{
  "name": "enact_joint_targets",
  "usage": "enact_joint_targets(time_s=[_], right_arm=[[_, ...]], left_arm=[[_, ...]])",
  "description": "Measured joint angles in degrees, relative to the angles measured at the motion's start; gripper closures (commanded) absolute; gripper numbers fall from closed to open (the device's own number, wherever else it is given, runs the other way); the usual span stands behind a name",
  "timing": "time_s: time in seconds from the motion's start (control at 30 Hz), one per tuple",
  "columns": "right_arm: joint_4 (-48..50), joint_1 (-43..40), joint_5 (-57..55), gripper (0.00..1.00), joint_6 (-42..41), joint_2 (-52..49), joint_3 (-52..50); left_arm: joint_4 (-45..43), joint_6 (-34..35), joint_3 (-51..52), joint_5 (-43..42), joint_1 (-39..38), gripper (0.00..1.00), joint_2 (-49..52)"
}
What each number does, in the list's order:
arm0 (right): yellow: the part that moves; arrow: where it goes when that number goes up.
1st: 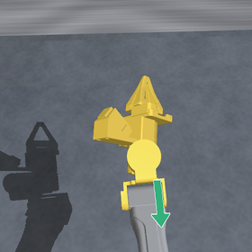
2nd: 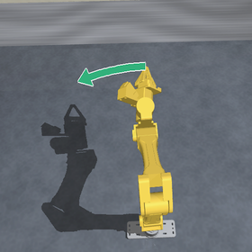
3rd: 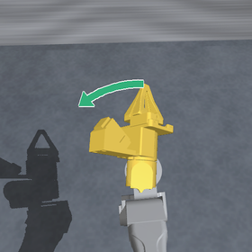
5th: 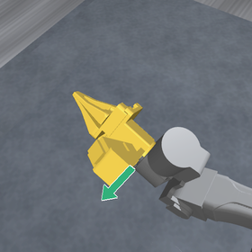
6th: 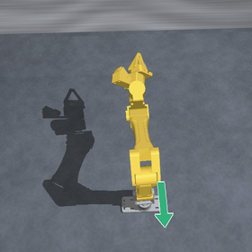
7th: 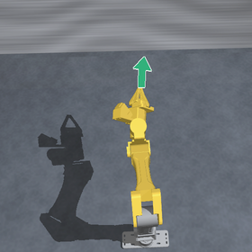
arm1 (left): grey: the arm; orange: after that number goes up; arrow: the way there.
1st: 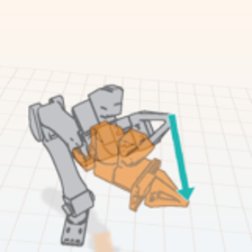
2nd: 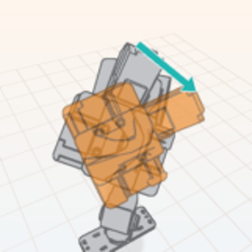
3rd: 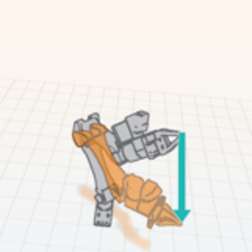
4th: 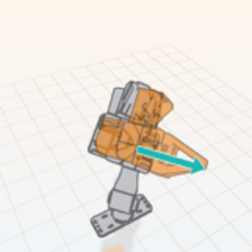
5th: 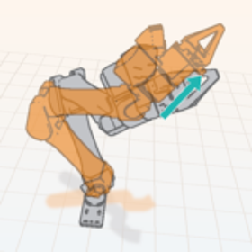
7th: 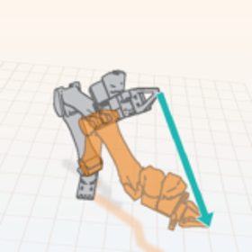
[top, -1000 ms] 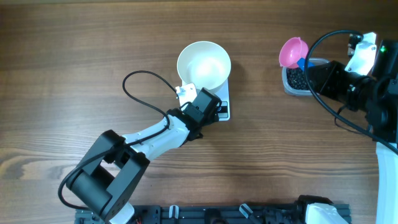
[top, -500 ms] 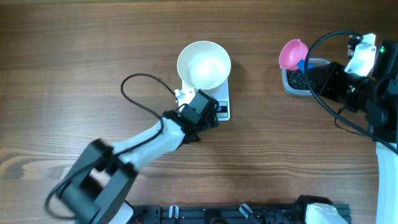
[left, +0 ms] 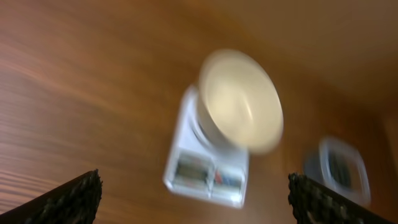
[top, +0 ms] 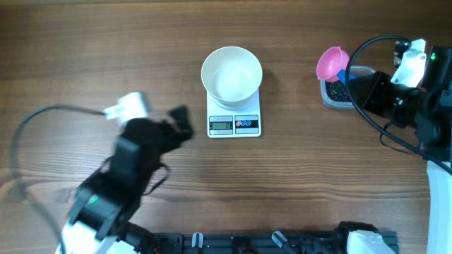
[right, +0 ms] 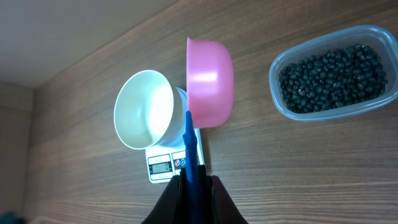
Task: Scoop item into bowl and weigh 150g on scale
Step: 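Retract the left gripper and lift the scoop from the bean tub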
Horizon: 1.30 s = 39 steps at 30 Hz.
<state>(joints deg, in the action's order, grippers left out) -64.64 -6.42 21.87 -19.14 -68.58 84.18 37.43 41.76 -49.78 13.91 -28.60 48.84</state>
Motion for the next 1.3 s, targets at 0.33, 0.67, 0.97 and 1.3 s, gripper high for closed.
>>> enact_joint_targets(time_s=[0.33, 0.67, 0.97, 1.3], right_arm=[[0.63, 0.0, -1.64, 0.96, 4.68, 0.0, 0.0], [0.02, 0.0, -2.51, 0.96, 6.38, 0.0, 0.0], [8.7, 0.0, -2.67, 0.96, 5.57, 0.0, 0.0], [16.85, 0.0, -11.3, 0.96, 9.86, -0.26, 0.0]], left_arm=[[10.23, -1.25, 0.0, 7.32, 23.5, 0.0, -9.31], [10.38, -1.25, 0.0, 7.32, 23.74, 0.0, -9.31], [10.4, -1.25, 0.0, 7.3, 23.74, 0.0, -9.31], [10.4, -1.25, 0.0, 7.32, 23.76, 0.0, -9.31]])
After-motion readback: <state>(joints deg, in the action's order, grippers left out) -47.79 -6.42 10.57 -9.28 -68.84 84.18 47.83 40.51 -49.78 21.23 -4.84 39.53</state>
